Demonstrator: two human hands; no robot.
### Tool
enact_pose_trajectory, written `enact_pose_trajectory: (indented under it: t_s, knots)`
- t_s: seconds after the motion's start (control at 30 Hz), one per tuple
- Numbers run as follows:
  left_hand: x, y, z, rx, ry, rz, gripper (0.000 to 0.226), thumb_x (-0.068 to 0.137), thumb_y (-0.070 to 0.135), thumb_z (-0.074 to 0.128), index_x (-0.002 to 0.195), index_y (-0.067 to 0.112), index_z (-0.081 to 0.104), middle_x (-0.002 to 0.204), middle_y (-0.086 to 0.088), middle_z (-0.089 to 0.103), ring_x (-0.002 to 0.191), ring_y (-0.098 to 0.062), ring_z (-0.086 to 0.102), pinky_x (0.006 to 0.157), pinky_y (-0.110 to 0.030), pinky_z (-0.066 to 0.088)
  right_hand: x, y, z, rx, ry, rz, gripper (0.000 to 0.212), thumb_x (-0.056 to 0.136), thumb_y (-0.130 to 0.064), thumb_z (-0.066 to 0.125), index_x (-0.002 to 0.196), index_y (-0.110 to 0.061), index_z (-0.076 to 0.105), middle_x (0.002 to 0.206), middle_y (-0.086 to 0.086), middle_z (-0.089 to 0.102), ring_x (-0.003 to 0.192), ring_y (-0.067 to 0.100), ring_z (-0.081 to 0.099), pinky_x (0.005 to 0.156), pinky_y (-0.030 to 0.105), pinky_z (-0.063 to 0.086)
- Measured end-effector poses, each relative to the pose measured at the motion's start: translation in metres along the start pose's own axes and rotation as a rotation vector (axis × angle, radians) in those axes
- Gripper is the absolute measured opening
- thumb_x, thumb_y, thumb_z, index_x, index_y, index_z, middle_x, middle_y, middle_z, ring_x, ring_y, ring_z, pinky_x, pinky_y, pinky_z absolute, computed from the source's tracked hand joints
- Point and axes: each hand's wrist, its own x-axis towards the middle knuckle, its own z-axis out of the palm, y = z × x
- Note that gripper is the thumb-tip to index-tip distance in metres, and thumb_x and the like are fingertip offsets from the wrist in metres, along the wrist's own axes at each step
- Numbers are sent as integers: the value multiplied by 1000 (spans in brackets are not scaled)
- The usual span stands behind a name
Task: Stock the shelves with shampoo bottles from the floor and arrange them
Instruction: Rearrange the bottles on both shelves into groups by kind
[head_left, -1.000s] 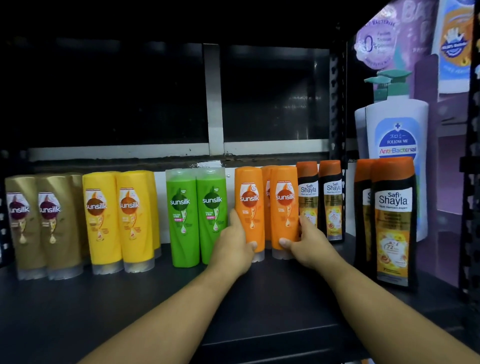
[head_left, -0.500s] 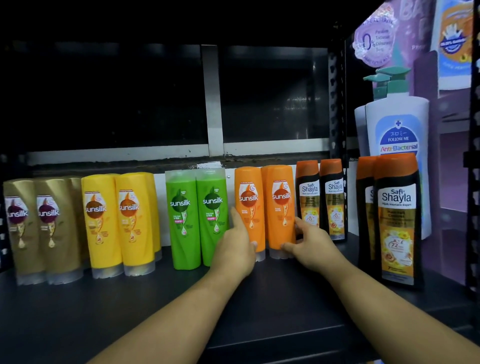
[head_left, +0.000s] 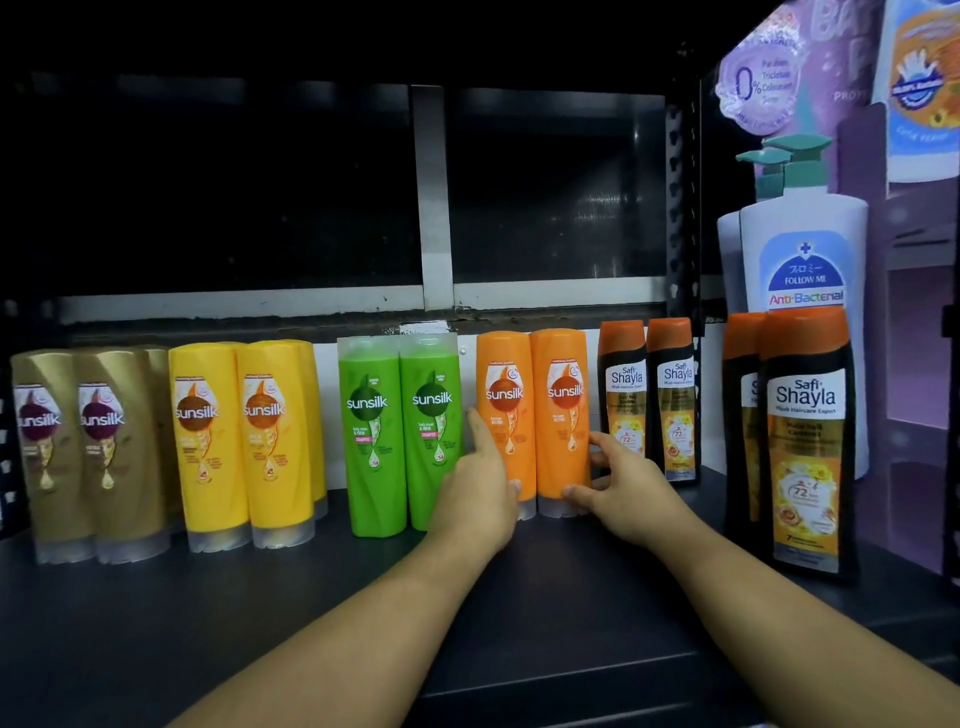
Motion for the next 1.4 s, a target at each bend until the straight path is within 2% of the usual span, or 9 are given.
enact_pose_trajectory:
  t_s: [0.17,0.5,0.57,0.7,0.77,0.9,1.07,1.23,1.4]
  knots:
    - [0,1,0,9,19,16,98,102,24,62,162,14,-15,134,-12,62,118,-30,63,96,-40,50,1,-1,1,1,2,-9,79,89,-26,76,153,-27,30,143,-3,53,97,9,60,74,18,47]
    - [1,-2,0,6,16,8,97,102,27,62,162,16,-13,134,-11,62,118,-31,63,96,-41,51,0,1,1,-5,13,-25,78,90,-27,75,154,-26,30,143,-2,53,99,9,60,82,24,47]
    - [2,-3,0,0,30,13,94,102,28,61,163,17,-9,134,-12,62,118,-32,63,97,-43,51,0,2,2,-6,13,-30,78,90,-27,75,153,-27,30,143,-2,53,97,9,60,79,21,47]
    - [3,-3,-1,7,48,15,91,102,28,61,163,17,-5,134,-12,62,117,-33,64,96,-43,52,2,4,2,-5,16,-38,78,90,-27,76,153,-29,30,142,-3,54,88,4,60,64,13,43]
    - [2,-3,-1,10,51,15,91,102,28,61,163,16,-6,134,-13,62,118,-33,64,96,-42,51,2,5,2,-7,21,-40,78,89,-27,76,153,-28,30,142,-3,54,88,4,60,63,12,43]
    - [3,-3,0,20,39,7,92,102,28,61,163,16,-8,135,-13,61,119,-33,63,98,-43,51,2,4,2,-15,25,-39,80,88,-27,77,153,-28,30,142,-3,54,97,10,64,67,14,44]
    - [4,-4,1,11,45,9,92,101,28,62,163,17,-6,135,-12,61,118,-33,63,97,-44,51,0,2,1,-15,22,-36,79,88,-28,77,152,-28,30,141,-3,54,99,12,65,80,24,49]
    - [5,-6,0,-21,56,26,89,100,28,64,162,20,0,134,-11,62,116,-33,65,96,-44,54,0,1,2,-10,19,-26,80,88,-29,77,152,-29,30,141,-3,55,100,13,65,81,24,50]
    - [5,-6,1,-13,64,29,88,101,27,61,162,19,-3,130,-11,64,112,-32,66,93,-43,55,0,1,2,-18,17,-8,80,87,-29,78,151,-29,30,140,-3,55,101,14,65,82,26,52]
